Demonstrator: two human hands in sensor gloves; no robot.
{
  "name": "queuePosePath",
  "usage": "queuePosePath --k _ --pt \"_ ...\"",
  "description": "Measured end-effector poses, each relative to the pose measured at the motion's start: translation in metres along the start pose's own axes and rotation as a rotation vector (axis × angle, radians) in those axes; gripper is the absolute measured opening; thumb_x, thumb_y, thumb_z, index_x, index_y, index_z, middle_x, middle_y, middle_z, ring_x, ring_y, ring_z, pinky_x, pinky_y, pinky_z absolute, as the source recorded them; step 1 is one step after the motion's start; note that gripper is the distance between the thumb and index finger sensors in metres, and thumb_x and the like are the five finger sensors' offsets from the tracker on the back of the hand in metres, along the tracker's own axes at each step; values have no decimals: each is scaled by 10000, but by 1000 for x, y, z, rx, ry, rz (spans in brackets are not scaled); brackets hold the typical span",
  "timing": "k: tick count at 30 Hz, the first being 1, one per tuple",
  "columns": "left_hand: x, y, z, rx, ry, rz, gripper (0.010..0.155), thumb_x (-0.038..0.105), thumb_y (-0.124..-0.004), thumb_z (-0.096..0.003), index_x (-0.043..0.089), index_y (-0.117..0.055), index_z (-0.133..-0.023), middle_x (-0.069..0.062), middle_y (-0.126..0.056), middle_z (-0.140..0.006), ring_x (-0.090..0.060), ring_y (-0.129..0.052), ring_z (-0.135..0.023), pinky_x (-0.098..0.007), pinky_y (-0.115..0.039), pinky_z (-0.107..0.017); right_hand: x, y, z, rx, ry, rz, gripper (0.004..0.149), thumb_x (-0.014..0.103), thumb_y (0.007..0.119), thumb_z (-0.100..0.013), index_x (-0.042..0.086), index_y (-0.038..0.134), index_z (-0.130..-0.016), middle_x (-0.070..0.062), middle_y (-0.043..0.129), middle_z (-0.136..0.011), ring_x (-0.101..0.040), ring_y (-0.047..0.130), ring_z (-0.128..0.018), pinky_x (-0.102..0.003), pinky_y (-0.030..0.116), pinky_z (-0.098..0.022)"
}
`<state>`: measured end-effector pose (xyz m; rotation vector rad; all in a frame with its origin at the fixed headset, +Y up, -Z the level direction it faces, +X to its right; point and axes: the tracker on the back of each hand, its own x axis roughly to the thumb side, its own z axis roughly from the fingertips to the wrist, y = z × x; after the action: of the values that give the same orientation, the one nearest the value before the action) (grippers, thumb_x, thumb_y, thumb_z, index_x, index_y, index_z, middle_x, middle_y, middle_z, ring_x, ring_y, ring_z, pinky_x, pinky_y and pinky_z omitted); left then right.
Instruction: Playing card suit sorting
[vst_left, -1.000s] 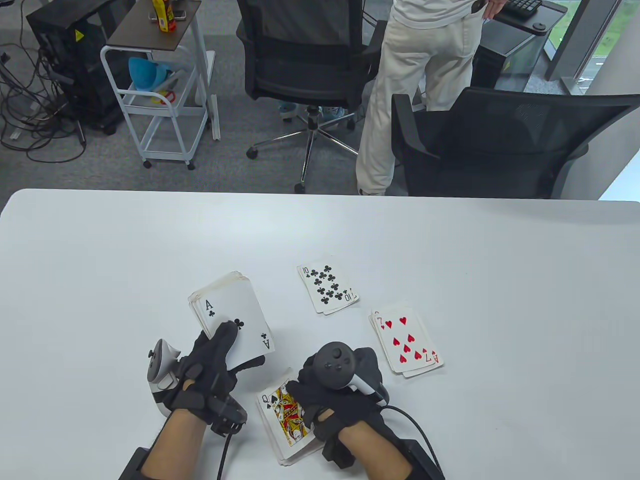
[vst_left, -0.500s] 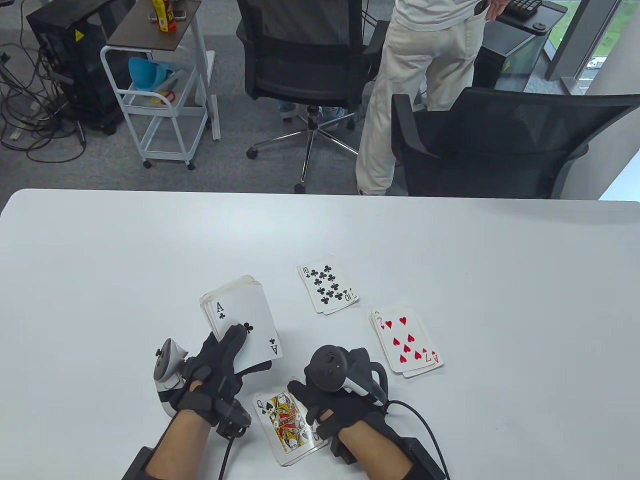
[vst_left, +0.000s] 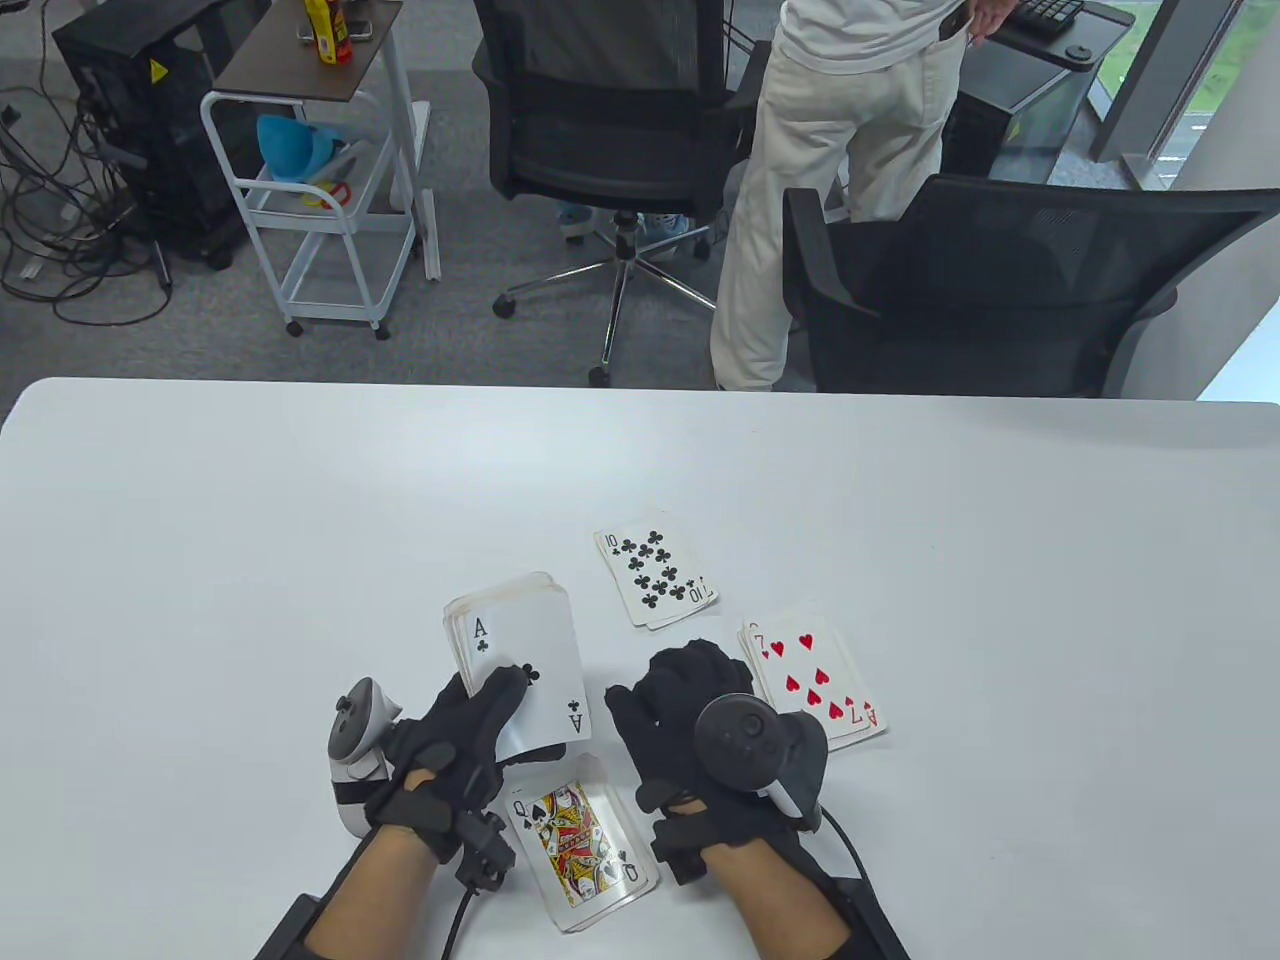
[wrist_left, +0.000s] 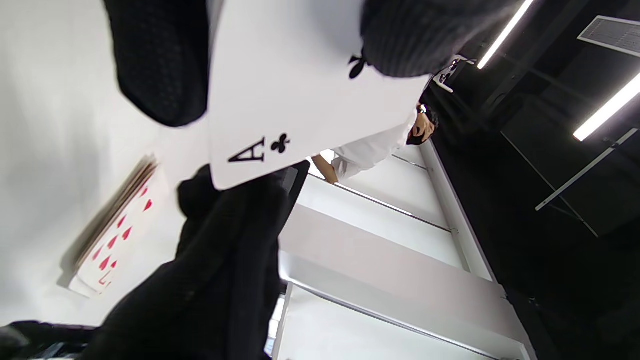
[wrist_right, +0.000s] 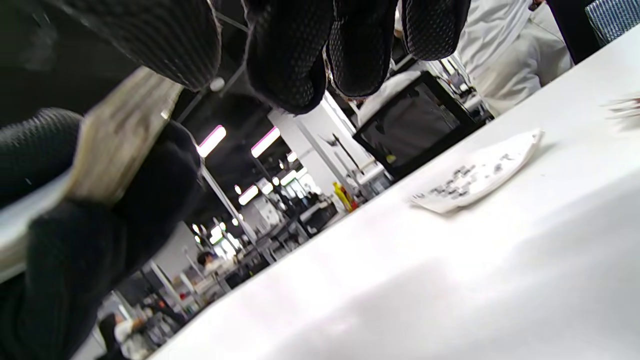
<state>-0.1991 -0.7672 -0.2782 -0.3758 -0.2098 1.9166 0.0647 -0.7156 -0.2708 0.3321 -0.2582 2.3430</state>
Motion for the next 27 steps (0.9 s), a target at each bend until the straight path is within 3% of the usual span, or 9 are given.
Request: queuePosePath --k 4,10,19,24,27 --pt "-4 -2 0 0 64 -55 582 484 -784 -588 262 -566 -1080 -25 -791 -1023 -321 -923 -860 -414 -924 -525 1 -1 1 -43 -32 -52 482 488 769 -560 68 841 -786 -221 674 -996 -543 483 -988 -756 337 -654" --pt "-5 -4 -1 -13 64 -62 581 469 -799 -585 265 -569 -1078 -24 -782 -1031 -315 -929 -858 -413 -929 -525 3 4 2 -7 -50 -52 509 498 777 -557 69 806 -829 -221 656 -1011 -544 477 -991 -756 338 -656" --pt "-6 -2 -1 14 68 -82 582 435 -841 -575 265 -585 -1070 -13 -801 -1017 -307 -943 -849 -408 -936 -522 9 23 2 204 -61 -1 661 550 811 -544 64 628 -953 -244 528 -1074 -557 402 -1013 -764 313 -660" --pt "-7 -2 0 31 61 -93 573 439 -854 -569 272 -608 -1058 -4 -825 -999 -295 -964 -827 -398 -947 -506 15 24 3 212 -83 37 636 560 868 -512 64 669 -857 -241 536 -1070 -553 416 -1015 -764 322 -663" --pt "-10 -4 0 33 55 -57 572 463 -860 -563 275 -625 -1051 5 -841 -988 -293 -974 -816 -396 -949 -502 14 22 3 159 -91 4 583 527 885 -502 61 710 -806 -230 602 -1041 -544 484 -1002 -760 354 -665"
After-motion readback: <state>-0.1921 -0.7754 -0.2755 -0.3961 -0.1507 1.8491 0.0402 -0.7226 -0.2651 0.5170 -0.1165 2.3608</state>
